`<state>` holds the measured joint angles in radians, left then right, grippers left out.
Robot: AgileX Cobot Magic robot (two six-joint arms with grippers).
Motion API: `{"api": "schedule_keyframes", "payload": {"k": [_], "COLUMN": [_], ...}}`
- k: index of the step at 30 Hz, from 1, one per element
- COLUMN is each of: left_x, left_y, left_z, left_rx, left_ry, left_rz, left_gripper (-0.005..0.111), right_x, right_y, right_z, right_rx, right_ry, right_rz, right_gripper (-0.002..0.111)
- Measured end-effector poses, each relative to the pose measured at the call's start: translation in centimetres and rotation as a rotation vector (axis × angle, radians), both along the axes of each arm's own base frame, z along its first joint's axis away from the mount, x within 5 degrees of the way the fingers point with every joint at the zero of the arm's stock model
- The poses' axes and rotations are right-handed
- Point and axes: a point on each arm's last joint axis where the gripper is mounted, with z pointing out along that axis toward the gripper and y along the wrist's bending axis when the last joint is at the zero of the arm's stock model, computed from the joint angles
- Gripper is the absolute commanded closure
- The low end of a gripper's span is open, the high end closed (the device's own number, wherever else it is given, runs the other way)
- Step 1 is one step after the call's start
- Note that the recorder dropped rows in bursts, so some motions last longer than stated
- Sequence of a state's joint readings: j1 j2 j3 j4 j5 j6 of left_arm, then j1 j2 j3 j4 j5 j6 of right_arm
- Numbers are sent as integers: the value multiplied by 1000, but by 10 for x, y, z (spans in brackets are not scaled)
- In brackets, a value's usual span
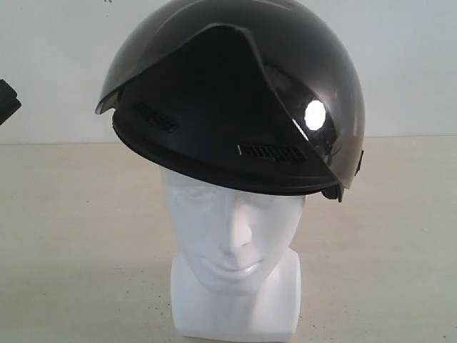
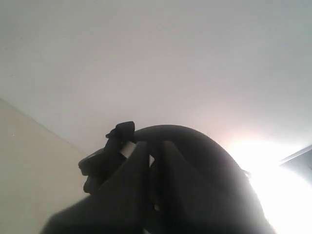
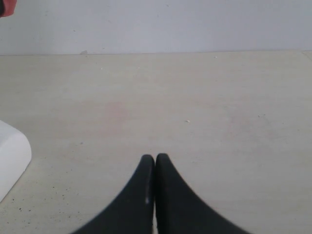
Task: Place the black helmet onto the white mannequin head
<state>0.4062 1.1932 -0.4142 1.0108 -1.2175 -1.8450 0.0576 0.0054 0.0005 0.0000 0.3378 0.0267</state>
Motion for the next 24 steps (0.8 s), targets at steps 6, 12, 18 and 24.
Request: {"api": "schedule_keyframes", "payload": {"k": [6,12,18,24], "left_x": [0,0,1,10], "left_y": [0,1,1,3], "left_z": [0,1,4,27], "left_rx": [2,-7,5,55], "left_ry": [-1,-7,-16,-91], "left_rz": [-1,8,1,-9], "left_gripper": [102,102,102,102], "right_x": [1,3,3,-8], "right_y": [0,0,0,-1], "right_z": [5,15,30,80], "right_rx": [-111,-138,30,375], "right_ry": [-67,-180,-331,-520], "right_rz": [20,21,-1,-6], "right_gripper": [108,108,108,108]}}
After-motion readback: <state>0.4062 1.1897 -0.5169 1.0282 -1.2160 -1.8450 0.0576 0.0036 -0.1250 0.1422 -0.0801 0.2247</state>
